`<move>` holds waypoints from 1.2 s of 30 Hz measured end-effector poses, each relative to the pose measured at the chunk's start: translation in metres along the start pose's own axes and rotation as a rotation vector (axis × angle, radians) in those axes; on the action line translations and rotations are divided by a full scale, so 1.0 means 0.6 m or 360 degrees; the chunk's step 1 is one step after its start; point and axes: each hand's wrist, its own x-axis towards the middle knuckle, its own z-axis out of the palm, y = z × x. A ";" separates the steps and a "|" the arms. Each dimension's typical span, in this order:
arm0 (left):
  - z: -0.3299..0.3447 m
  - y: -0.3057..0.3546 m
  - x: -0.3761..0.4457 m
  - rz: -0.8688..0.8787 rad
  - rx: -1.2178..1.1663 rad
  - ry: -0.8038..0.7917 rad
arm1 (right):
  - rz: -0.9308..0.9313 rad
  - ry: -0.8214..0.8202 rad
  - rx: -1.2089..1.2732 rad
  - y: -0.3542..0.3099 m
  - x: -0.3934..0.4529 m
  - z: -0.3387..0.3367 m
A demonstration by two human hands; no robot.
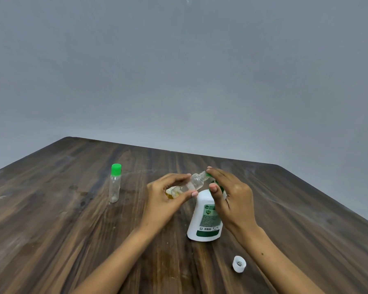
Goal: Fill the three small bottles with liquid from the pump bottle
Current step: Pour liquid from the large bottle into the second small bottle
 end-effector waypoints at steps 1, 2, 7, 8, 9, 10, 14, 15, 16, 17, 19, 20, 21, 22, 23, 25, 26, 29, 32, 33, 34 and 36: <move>0.000 0.000 0.000 -0.0002 0.0004 -0.0007 | 0.0018 0.0003 0.0001 -0.001 -0.002 0.003; 0.001 0.001 -0.001 -0.0004 0.0005 -0.0014 | 0.0022 0.0003 0.0006 -0.001 -0.002 0.003; 0.001 0.000 -0.002 -0.0012 -0.0006 -0.0010 | -0.0005 0.0010 0.0033 0.003 0.010 -0.012; 0.001 0.000 -0.001 -0.0012 -0.0008 -0.0004 | -0.0005 0.0025 0.0032 0.003 0.006 -0.010; 0.001 0.000 -0.001 -0.0010 -0.0009 -0.0001 | -0.0005 0.0039 0.0027 0.002 0.001 -0.005; 0.000 0.000 -0.001 -0.0009 -0.0008 -0.0004 | 0.0004 0.0047 0.0022 0.000 -0.002 0.000; 0.000 -0.001 -0.002 -0.0018 -0.0018 -0.0005 | 0.0013 0.0047 0.0027 -0.002 0.005 0.000; 0.000 -0.001 -0.003 -0.0018 -0.0022 0.0000 | -0.0009 0.0045 0.0022 -0.001 0.008 -0.004; 0.000 0.000 -0.003 -0.0020 -0.0021 -0.0002 | -0.0027 0.0045 0.0018 -0.001 0.009 -0.007; 0.000 0.001 -0.003 -0.0018 -0.0015 -0.0008 | -0.0036 0.0043 0.0011 -0.001 0.008 -0.008; 0.001 0.001 -0.003 -0.0008 0.0001 -0.0018 | -0.0018 0.0036 -0.0011 -0.001 0.004 -0.003; 0.001 0.000 -0.003 -0.0010 0.0005 -0.0019 | 0.0002 0.0029 -0.0022 -0.002 0.001 0.001; 0.001 -0.001 -0.003 -0.0014 0.0006 -0.0016 | 0.0022 0.0022 -0.0034 -0.004 -0.001 0.003; 0.001 -0.003 -0.002 -0.0017 0.0007 -0.0015 | 0.0030 0.0018 -0.0047 -0.004 -0.002 0.004; 0.001 -0.003 -0.002 -0.0019 0.0007 -0.0016 | 0.0028 0.0015 -0.0056 -0.004 -0.001 0.002; 0.000 -0.002 -0.002 -0.0020 0.0007 -0.0022 | 0.0003 0.0009 -0.0060 -0.005 0.004 -0.005; 0.001 -0.001 -0.003 -0.0017 0.0004 -0.0024 | -0.0009 0.0009 -0.0062 -0.004 0.007 -0.011; -0.001 0.003 -0.003 -0.0013 -0.0001 -0.0018 | -0.0021 0.0021 -0.0073 -0.005 0.013 -0.013; -0.003 -0.002 0.000 -0.0026 0.0009 -0.0006 | -0.0005 0.0013 -0.0079 -0.006 0.007 -0.001; -0.003 -0.003 0.000 -0.0030 0.0010 -0.0001 | -0.0007 0.0012 -0.0076 -0.006 0.004 0.001; -0.002 -0.003 0.000 -0.0029 0.0007 0.0001 | -0.0020 0.0014 -0.0075 -0.005 0.003 0.000; 0.000 -0.003 0.000 -0.0021 0.0009 -0.0009 | -0.0055 0.0009 -0.0067 -0.002 0.006 -0.005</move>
